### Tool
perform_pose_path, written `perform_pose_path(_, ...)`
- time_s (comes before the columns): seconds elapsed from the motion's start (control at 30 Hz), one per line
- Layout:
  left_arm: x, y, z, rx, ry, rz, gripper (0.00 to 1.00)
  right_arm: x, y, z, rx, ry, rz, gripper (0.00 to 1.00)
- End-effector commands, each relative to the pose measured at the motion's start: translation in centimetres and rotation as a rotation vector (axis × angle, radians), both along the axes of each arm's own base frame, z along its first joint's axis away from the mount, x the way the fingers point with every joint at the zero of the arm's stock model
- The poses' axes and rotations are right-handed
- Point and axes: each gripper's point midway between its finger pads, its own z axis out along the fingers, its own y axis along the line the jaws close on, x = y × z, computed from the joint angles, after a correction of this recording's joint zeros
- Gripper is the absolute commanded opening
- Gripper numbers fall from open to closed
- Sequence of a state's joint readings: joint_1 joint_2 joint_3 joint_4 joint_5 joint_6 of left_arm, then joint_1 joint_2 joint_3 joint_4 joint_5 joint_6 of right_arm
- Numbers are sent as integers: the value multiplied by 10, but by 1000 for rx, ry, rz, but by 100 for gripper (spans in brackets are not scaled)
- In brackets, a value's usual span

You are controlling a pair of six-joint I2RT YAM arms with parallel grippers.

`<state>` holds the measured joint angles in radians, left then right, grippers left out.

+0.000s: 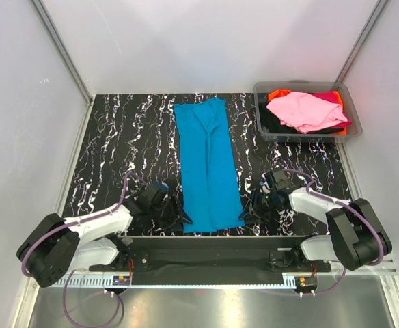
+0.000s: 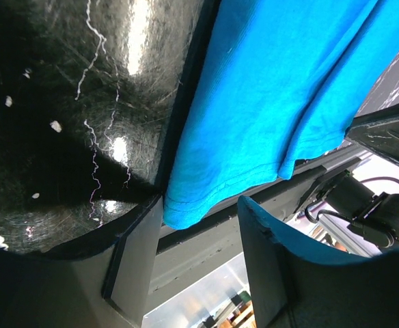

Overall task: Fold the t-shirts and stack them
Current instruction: Fold the tshirt

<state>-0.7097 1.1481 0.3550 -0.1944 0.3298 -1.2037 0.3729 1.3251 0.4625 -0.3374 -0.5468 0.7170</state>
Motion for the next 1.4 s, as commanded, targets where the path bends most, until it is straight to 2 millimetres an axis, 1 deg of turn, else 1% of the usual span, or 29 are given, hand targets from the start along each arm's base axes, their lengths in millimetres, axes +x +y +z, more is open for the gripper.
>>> perform_pose_path(0.0, -36, 32, -35, 141, 128, -11, 55, 1, 2, -2, 14, -2, -7, 40)
perform_pose_path(0.17, -37, 33, -35, 136, 132, 1, 55, 1, 2, -3, 8, 2, 2, 39)
perform_pose_path(0.27, -38, 33, -36, 137, 138, -4, 53, 3, 2, -3, 6, 3, 3, 37)
perform_pose_path(0.3, -39, 33, -36, 139, 140, -7, 52, 3, 2, -3, 5, 4, 3, 35)
perform_pose_path(0.4, -37, 32, -35, 136, 134, -6, 47, 4, 2, -2, 6, 2, 3, 32)
perform_pose_path(0.47, -37, 32, -34, 134, 132, -4, 40, 4, 2, 0, 7, 0, 2, 29)
perform_pose_path(0.5, -36, 32, -35, 136, 132, -2, 38, 5, 3, 2, 10, -7, 2, 26)
perform_pose_path(0.53, -37, 32, -35, 137, 133, -4, 36, 5, 3, 2, 10, -8, 0, 20)
perform_pose_path(0.63, -37, 32, -35, 139, 137, 0, 31, 5, 3, 3, 13, -11, 2, 9)
perform_pose_path(0.67, -37, 32, -35, 138, 136, -1, 29, 3, 4, 3, 20, -5, 9, 2)
perform_pose_path(0.7, -36, 31, -34, 135, 134, 2, 28, 3, 5, 4, 26, -3, 15, 0)
perform_pose_path(0.73, -35, 31, -34, 130, 132, 2, 24, 2, 5, 4, 31, 1, 19, 0)
perform_pose_path(0.77, -35, 31, -34, 129, 130, 4, 16, 1, 6, 6, 40, 1, 24, 0)
perform_pose_path(0.83, -33, 29, -31, 121, 119, 6, 9, -2, 6, 7, 48, -1, 25, 0)
perform_pose_path(0.9, -32, 28, -30, 117, 119, 5, 0, -3, 6, 9, 54, -15, 23, 0)
perform_pose_path(1.0, -33, 27, -29, 108, 122, 9, 0, -7, 4, 10, 53, -15, 16, 0)
perform_pose_path(1.13, -37, 28, -28, 95, 122, 23, 0, -16, 2, 9, 56, 5, 13, 0)
perform_pose_path(1.23, -39, 24, -20, 51, 107, 21, 0, -24, 4, 12, 45, -7, 42, 0)
perform_pose_path(1.27, -39, 23, -17, 41, 100, 14, 0, -25, 6, 17, 51, -32, 52, 0)
perform_pose_path(1.3, -38, 22, -11, 20, 78, 13, 0, -30, 8, 19, 49, -37, 65, 0)
perform_pose_path(1.37, -42, 22, -9, 11, 81, 19, 0, -34, 10, 24, 56, -54, 51, 0)
